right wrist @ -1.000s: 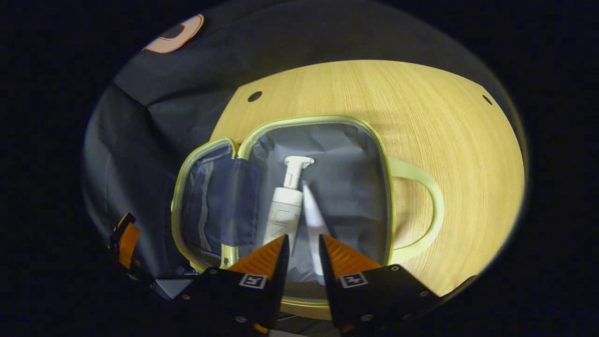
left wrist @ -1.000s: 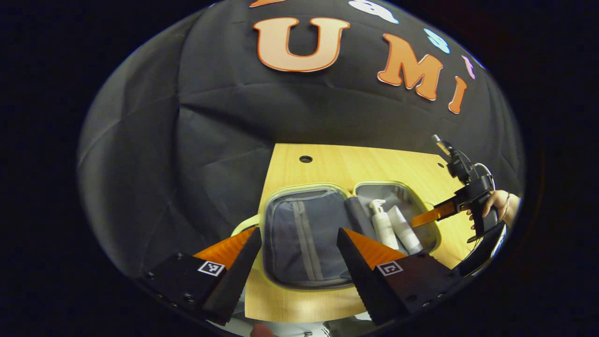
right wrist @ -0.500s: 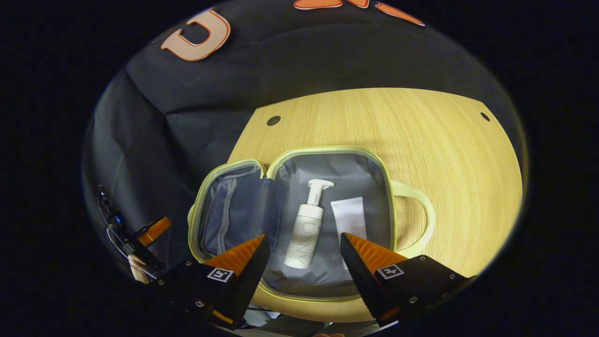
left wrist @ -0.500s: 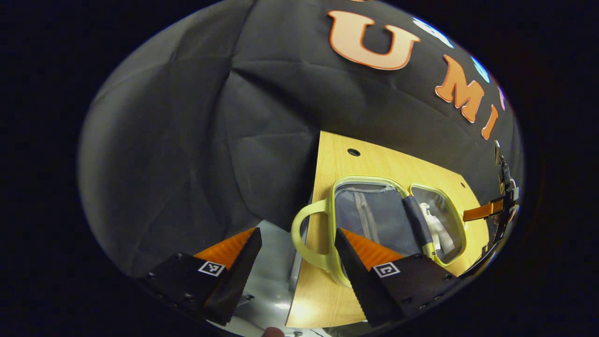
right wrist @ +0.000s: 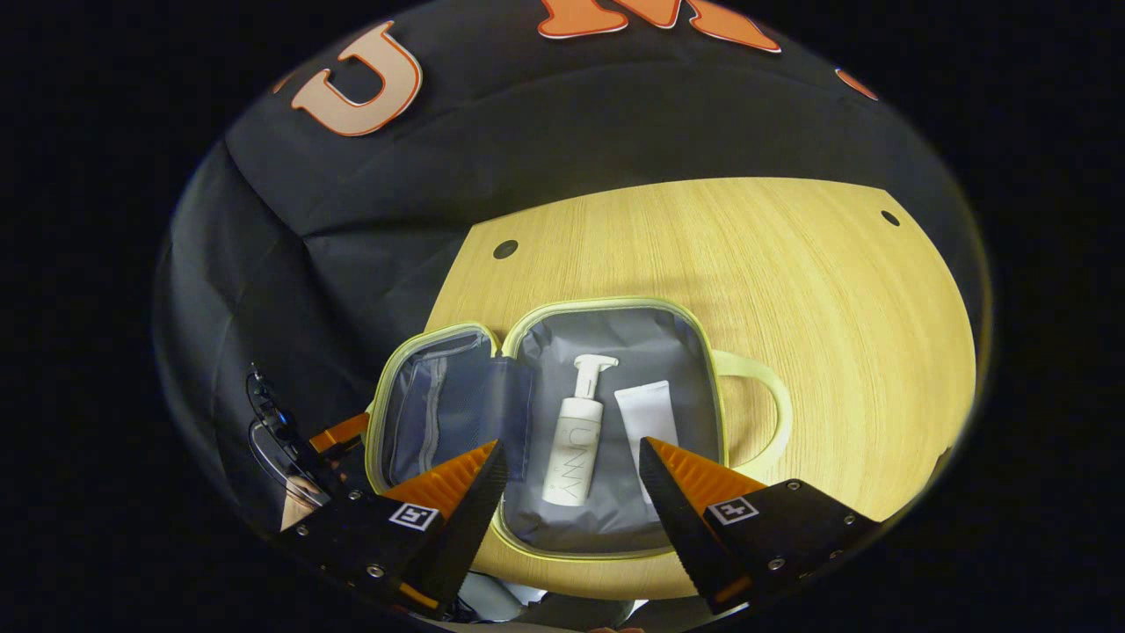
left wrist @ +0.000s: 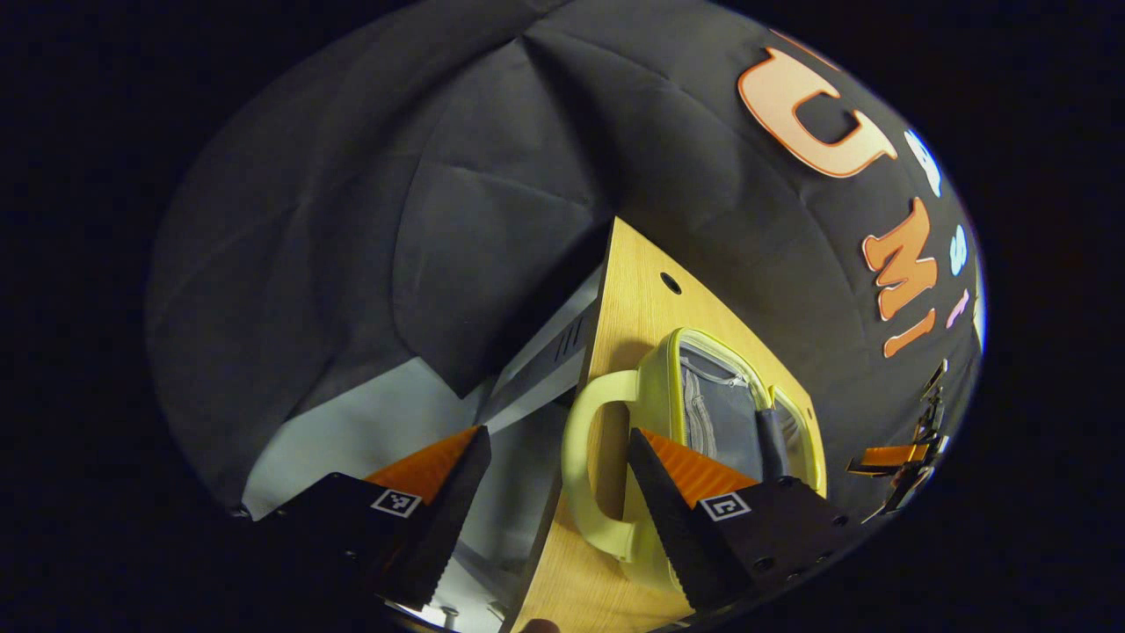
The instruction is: First open the suitcase, pack the skin care products into it, and then close the suitcase.
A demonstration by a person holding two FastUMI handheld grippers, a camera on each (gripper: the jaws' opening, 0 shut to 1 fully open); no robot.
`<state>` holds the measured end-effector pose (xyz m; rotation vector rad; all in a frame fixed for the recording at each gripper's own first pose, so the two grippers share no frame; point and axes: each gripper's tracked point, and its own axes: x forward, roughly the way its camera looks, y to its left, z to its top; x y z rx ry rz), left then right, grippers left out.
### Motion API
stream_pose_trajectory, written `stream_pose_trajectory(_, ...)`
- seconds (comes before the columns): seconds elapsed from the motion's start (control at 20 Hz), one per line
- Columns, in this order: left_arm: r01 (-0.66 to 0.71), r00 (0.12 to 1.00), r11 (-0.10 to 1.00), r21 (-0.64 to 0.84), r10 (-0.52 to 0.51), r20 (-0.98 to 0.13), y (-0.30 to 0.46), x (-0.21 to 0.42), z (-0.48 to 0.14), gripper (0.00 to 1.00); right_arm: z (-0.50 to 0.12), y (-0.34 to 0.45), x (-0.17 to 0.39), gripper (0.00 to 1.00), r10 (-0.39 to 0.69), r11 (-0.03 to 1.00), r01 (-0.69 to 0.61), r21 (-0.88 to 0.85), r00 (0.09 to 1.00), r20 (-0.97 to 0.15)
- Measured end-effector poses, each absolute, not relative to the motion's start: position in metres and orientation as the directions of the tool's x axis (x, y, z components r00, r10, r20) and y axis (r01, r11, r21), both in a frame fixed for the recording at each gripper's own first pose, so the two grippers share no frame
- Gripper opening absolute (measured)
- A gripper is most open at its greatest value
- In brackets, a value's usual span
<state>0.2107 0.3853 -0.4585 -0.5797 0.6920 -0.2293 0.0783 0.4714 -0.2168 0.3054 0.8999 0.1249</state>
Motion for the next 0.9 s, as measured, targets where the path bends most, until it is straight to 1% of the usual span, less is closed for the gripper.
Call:
stream_pose_trajectory(0.1,0.016,0.748,0.793,-0.610,-0.414,-0.519,0.381,0.213,-0.462,0.98,-0.216,0.466,0.079,0.96,0.217,0.953,0.032,0.302,0.622,-0.752)
stream_pose_trajectory(0.25,0.026,0.744,0.756,-0.654,-0.451,-0.493,0.370,0.218,-0.464,0.94,-0.216,0.462,0.078,0.96,0.208,0.953,0.045,0.301,0.624,-0.753)
stream_pose_trajectory(0.3,0.020,0.751,0.756,-0.654,-0.444,-0.489,0.370,0.222,-0.465,0.75,-0.215,0.461,0.078,0.96,0.207,0.952,0.049,0.302,0.625,-0.753)
stream_pose_trajectory(0.4,-0.042,0.750,0.774,-0.632,-0.394,-0.532,0.375,0.225,-0.475,0.37,-0.215,0.460,0.079,0.96,0.209,0.951,0.049,0.306,0.626,-0.751)
stream_pose_trajectory(0.45,-0.064,0.745,0.778,-0.625,-0.380,-0.549,0.376,0.222,-0.469,0.18,-0.214,0.459,0.080,0.96,0.207,0.951,0.048,0.304,0.632,-0.747)
stream_pose_trajectory(0.5,-0.059,0.741,0.790,-0.610,-0.375,-0.557,0.376,0.221,-0.468,0.14,-0.214,0.458,0.081,0.96,0.207,0.952,0.043,0.302,0.637,-0.743)
stream_pose_trajectory(0.55,-0.050,0.743,0.804,-0.592,-0.366,-0.560,0.375,0.220,-0.462,0.14,-0.213,0.455,0.082,0.96,0.202,0.953,0.046,0.300,0.642,-0.740)
stream_pose_trajectory(0.6,-0.027,0.748,0.820,-0.572,-0.363,-0.555,0.372,0.219,-0.454,0.10,-0.212,0.454,0.084,0.96,0.198,0.954,0.045,0.298,0.651,-0.733)
stream_pose_trajectory(0.75,0.025,0.759,0.878,-0.479,-0.328,-0.562,0.366,0.218,-0.427,0.10,-0.207,0.448,0.089,0.96,0.195,0.952,0.043,0.302,0.675,-0.711)
stream_pose_trajectory(0.9,0.074,0.779,0.904,-0.421,-0.316,-0.542,0.358,0.216,-0.382,0.10,-0.195,0.437,0.092,0.96,0.191,0.951,0.041,0.307,0.702,-0.686)
